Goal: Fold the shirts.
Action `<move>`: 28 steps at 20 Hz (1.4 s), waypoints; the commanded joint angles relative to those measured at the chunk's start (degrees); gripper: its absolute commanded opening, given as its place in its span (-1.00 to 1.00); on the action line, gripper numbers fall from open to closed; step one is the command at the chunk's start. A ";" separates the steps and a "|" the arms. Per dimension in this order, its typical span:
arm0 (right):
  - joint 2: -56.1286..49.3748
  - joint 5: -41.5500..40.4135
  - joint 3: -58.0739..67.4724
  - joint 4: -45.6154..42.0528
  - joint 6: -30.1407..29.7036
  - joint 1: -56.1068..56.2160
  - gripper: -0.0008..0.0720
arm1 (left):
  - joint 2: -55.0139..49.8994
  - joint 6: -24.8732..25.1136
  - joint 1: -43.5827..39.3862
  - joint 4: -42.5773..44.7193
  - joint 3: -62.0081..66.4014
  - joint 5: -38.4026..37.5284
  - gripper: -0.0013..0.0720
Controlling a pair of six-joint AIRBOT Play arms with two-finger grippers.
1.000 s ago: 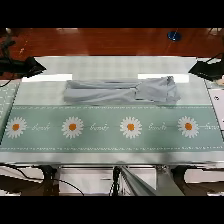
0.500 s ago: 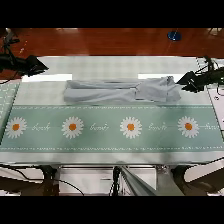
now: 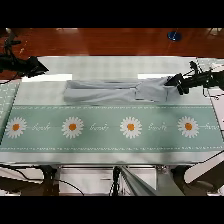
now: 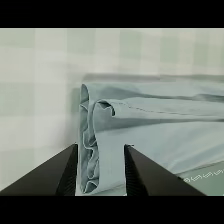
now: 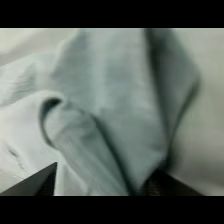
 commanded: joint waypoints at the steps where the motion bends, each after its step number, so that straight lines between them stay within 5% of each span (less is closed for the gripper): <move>1: -1.68 -2.16 -0.04 -5.92 0.81 4.79 -0.08 | -0.02 -0.31 -0.33 0.33 0.04 -0.26 0.03; 2: -1.09 -2.97 -0.04 -6.32 0.83 5.49 -0.63 | -0.02 -0.28 -0.39 0.33 0.04 -0.33 0.03; 3: -0.07 -3.23 -0.02 -5.73 0.79 5.62 -0.89 | -0.02 -0.31 -0.46 0.31 0.07 -0.37 0.03; 7: 8.61 -1.92 -0.04 -6.58 0.17 4.57 -0.89 | -0.02 -0.31 -1.46 -2.99 0.07 -2.34 0.03; 10: 16.48 -0.59 -0.04 -13.00 2.99 4.59 -0.89 | -0.02 -0.28 -4.48 -11.80 0.07 -4.83 -0.57; 14: 24.44 3.63 -0.04 -18.16 6.43 4.61 -0.89 | -0.02 -0.24 -13.14 -21.11 0.07 -4.35 -0.90; 24: 30.62 12.44 -0.04 -25.79 8.87 4.61 -0.89 | -3.89 -11.21 -44.74 -21.42 0.09 18.05 -0.91; 28: 30.77 15.63 -0.04 -25.66 9.05 4.70 -0.89 | -8.61 -14.47 -51.15 -21.44 0.09 20.39 -0.91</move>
